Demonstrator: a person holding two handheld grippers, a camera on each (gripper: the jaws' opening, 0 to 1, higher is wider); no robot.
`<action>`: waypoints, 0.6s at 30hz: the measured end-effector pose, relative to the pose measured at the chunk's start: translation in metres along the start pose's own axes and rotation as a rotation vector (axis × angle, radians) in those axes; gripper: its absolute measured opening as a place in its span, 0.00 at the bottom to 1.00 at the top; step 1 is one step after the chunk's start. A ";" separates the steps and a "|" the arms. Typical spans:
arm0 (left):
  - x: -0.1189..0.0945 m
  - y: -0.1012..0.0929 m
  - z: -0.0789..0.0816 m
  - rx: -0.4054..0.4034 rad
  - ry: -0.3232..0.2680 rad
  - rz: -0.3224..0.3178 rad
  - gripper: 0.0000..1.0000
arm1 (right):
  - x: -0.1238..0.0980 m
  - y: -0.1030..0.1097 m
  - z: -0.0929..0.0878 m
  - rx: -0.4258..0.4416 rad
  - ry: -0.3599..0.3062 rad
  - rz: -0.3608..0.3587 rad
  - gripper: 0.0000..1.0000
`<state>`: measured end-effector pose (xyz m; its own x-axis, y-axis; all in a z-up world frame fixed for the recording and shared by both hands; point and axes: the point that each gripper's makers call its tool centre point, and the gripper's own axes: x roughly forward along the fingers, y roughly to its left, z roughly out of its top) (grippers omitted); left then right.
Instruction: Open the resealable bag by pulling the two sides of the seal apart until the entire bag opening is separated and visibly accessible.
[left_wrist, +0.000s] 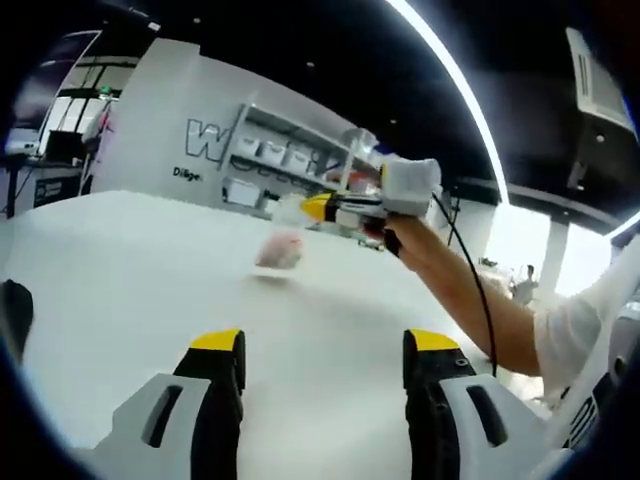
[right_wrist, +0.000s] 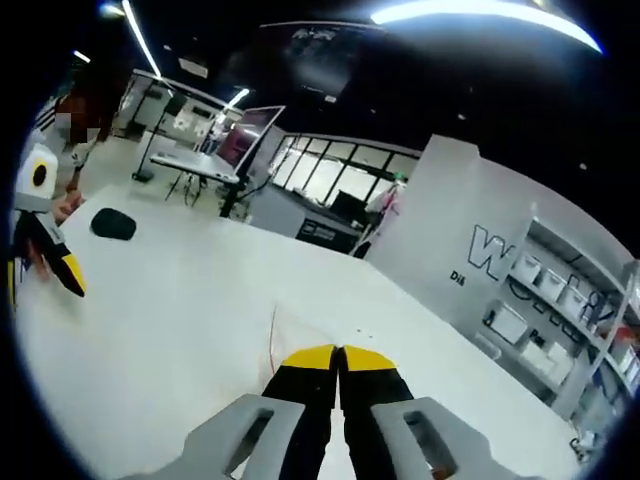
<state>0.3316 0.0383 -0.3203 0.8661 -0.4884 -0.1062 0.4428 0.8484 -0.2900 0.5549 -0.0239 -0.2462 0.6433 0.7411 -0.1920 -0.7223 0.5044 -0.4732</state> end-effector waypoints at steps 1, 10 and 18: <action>0.000 0.000 0.000 0.001 0.000 0.001 0.64 | 0.000 -0.002 -0.002 0.004 0.003 -0.005 0.00; 0.002 0.005 0.000 0.016 0.004 0.019 0.69 | 0.017 -0.037 -0.023 -0.004 0.052 -0.069 0.00; 0.001 0.007 -0.001 0.008 0.008 0.022 0.68 | 0.025 -0.055 -0.034 -0.014 0.075 -0.113 0.00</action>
<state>0.3352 0.0435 -0.3230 0.8737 -0.4715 -0.1199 0.4259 0.8603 -0.2801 0.6193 -0.0476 -0.2544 0.7376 0.6449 -0.2001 -0.6411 0.5759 -0.5072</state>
